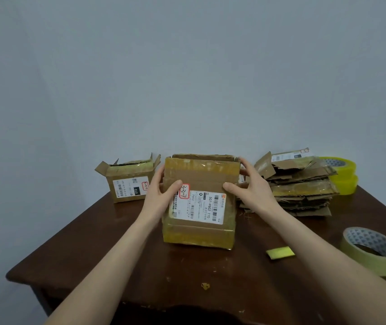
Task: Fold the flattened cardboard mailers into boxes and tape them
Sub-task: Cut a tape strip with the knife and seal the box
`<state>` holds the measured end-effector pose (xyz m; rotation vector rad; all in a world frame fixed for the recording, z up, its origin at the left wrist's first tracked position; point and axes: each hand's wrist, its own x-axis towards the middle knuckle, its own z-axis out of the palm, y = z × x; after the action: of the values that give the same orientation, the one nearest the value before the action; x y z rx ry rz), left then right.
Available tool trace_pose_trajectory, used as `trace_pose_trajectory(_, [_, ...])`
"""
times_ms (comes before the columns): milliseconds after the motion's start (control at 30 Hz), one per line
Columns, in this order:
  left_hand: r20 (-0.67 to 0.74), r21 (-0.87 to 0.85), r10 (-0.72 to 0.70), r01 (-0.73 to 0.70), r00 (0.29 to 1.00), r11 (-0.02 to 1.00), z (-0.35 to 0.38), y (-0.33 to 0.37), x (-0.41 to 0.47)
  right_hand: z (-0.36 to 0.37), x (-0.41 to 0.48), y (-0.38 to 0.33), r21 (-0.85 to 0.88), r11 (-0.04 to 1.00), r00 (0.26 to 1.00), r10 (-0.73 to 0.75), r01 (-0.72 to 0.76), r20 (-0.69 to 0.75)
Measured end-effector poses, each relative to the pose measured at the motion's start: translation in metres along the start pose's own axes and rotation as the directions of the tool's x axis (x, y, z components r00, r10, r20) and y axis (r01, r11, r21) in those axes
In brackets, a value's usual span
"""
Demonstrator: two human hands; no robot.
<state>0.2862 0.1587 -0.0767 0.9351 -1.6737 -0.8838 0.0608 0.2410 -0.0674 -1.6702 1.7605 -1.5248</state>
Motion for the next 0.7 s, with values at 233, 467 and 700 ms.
trace_pose_trajectory(233, [0.112,0.13,-0.025,0.01,0.993,0.991,-0.005,-0.006,0.008,0.011,0.008,0.011,-0.207,0.975,0.978,-0.042,0.084,0.202])
trace_pose_trajectory(467, [0.012,0.016,-0.004,0.003,1.0,1.0,-0.007,-0.003,0.017,0.013,0.009,0.009,-0.229,0.959,0.949,-0.094,0.168,0.302])
trace_pose_trajectory(700, [0.183,0.176,0.03,-0.063,0.983,0.982,-0.006,0.0,0.036,0.005,0.007,0.019,-0.083,0.997,0.999,0.002,0.002,0.048])
